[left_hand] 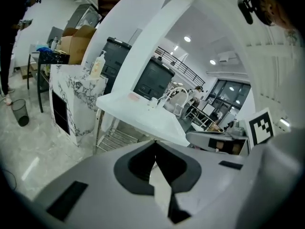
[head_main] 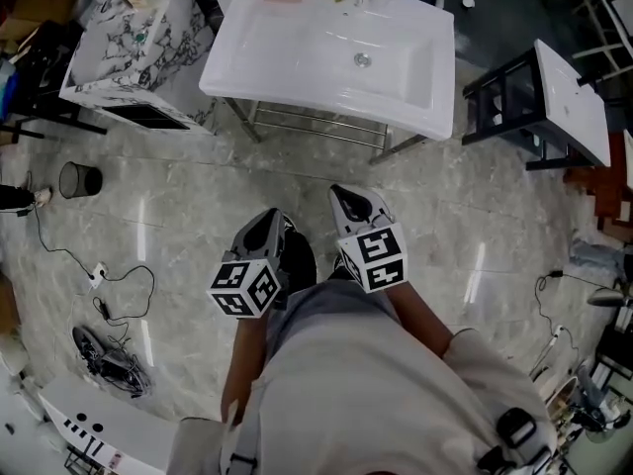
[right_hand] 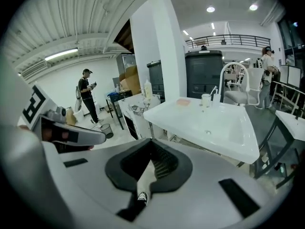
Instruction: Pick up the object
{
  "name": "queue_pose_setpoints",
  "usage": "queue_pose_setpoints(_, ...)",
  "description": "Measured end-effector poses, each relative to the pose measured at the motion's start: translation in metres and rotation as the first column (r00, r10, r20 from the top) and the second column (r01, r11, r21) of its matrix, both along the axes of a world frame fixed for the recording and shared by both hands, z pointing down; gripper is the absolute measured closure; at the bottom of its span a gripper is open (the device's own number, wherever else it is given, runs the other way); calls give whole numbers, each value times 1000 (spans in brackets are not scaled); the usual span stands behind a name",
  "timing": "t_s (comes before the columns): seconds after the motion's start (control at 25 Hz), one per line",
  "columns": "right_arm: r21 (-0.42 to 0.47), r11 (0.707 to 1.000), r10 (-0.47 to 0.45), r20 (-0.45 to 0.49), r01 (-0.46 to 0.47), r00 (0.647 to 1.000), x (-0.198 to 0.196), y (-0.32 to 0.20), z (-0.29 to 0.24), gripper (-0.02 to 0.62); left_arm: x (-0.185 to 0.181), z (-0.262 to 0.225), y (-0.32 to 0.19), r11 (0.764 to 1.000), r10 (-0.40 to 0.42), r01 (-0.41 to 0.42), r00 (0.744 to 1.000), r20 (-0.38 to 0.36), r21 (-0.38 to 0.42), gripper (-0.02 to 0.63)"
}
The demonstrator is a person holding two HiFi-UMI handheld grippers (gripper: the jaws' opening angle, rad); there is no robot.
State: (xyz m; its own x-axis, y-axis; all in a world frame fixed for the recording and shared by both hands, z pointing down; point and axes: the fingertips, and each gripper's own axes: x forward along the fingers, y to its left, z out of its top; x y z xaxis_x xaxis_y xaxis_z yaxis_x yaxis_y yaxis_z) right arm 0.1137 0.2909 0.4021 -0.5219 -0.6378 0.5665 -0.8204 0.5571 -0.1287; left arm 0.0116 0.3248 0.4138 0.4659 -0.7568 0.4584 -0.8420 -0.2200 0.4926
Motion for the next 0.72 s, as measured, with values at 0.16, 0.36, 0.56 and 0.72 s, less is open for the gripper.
queue_pose_setpoints(0.16,1,1000,5,-7,-5,1000,-23,-21,-5,584,-24,-10,-22,1000,-1,1,1000,10,29,604)
queue_pose_setpoints(0.36,40,999,19,-15,-19,1000,-48,-44,-18,584,-51,-24,-48,997,11,-12,1000,7,79,606)
queue_pose_setpoints(0.56,89,995,40,26,-42,999,-72,-60,-33,584,-70,-39,-66,992,42,-38,999,-33,121,604)
queue_pose_setpoints(0.72,106,993,42,56,-48,998,-85,-65,-41,584,-69,-56,-75,982,96,-88,995,-42,168,606)
